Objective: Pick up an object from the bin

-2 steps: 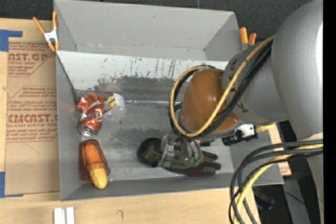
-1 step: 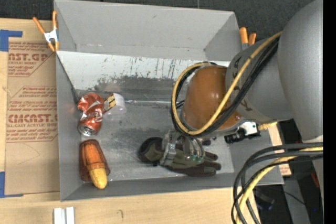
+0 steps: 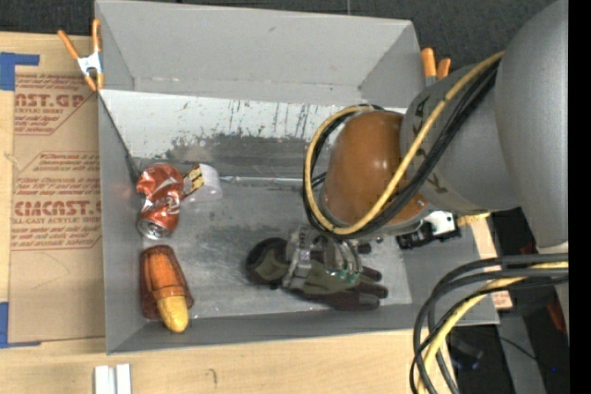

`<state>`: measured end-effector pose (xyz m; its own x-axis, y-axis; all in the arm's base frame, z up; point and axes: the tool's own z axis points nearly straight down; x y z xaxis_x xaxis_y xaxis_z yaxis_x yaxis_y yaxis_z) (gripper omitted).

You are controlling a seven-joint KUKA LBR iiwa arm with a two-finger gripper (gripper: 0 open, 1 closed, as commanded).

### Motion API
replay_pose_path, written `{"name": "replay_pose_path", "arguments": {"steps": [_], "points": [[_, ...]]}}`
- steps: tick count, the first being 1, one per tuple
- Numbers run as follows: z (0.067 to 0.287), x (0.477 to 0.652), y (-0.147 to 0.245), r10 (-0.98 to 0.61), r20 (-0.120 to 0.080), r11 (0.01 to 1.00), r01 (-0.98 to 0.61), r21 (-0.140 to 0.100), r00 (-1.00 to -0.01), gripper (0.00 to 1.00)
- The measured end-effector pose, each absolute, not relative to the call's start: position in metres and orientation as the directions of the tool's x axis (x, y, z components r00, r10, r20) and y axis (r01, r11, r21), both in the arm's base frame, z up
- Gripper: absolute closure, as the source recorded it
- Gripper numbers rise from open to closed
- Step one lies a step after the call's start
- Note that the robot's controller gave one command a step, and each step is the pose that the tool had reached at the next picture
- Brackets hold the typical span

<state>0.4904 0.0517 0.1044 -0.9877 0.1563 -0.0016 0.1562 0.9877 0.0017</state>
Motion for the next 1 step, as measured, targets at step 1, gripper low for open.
{"name": "replay_pose_path", "arguments": {"steps": [1], "points": [[0.1108, 0.4893, 0.0518, 0.156, 0.004, 0.988, 0.156, 0.0, -0.988, 1.0]]}}
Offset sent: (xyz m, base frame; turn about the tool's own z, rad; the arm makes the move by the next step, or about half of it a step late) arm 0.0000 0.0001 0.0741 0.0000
